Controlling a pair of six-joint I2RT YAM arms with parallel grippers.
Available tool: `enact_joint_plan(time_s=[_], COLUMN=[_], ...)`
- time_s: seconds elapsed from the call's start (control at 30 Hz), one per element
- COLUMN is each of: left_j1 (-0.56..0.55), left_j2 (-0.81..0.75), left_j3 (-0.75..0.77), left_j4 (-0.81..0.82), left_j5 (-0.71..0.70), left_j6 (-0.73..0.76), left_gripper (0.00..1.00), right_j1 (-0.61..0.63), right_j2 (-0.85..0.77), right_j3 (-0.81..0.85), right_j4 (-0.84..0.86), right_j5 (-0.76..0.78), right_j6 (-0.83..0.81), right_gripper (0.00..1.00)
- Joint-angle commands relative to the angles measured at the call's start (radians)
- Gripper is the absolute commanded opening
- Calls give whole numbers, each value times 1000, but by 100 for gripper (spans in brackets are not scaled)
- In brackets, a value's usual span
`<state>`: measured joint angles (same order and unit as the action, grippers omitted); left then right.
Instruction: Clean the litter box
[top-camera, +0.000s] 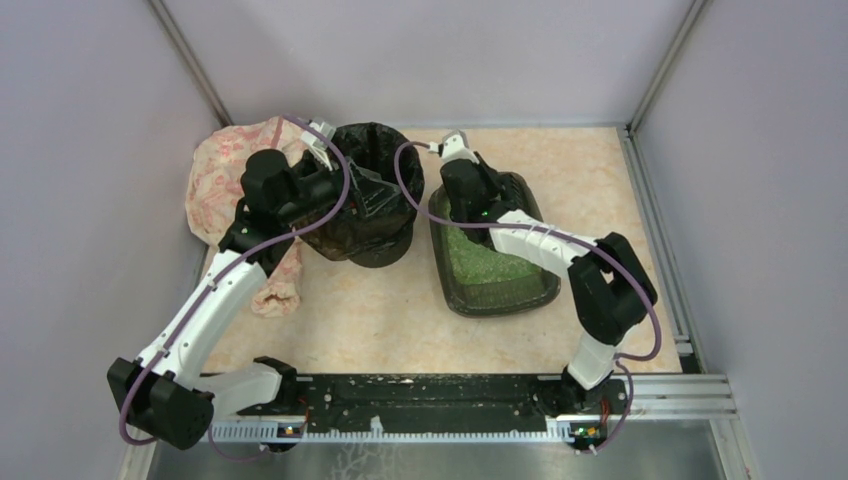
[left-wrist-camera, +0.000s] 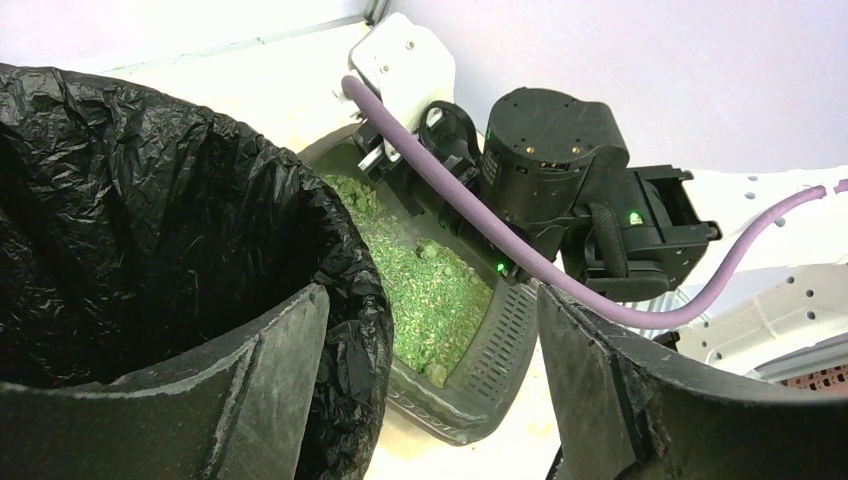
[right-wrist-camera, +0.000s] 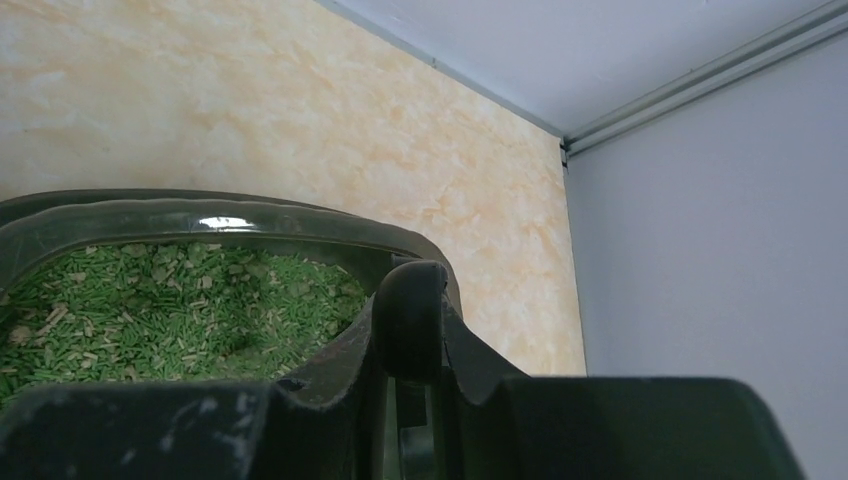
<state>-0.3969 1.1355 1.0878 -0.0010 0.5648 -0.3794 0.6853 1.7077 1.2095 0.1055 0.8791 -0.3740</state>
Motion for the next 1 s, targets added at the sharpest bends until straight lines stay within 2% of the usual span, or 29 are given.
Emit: enact_joint_plan(time_s=[0.0,0.4,0.63,0.73,0.97], left_j1=[-3,-3,-3,-3,-3], left_j2=[-1,-5,-5,-5,1], left_j3=[11,12,9,9,6], left_j4=[16,17,14,15,19], left_j5=[8,5,6,5,13], left_j6=[14,16,19,17,13], left_gripper=[82,82,82,82,82], right_j1=[10,10,2,-4,-83], right_j2=[7,123,139,104,-60], right_j3=[-27,-76,-119,-143,-209], right_j4=[97,182,212,205,173], right_j5=[56,33,-23,-63,-273], right_j6=[-51,-58,6,65,290], right_gripper=[0,0,0,0,0])
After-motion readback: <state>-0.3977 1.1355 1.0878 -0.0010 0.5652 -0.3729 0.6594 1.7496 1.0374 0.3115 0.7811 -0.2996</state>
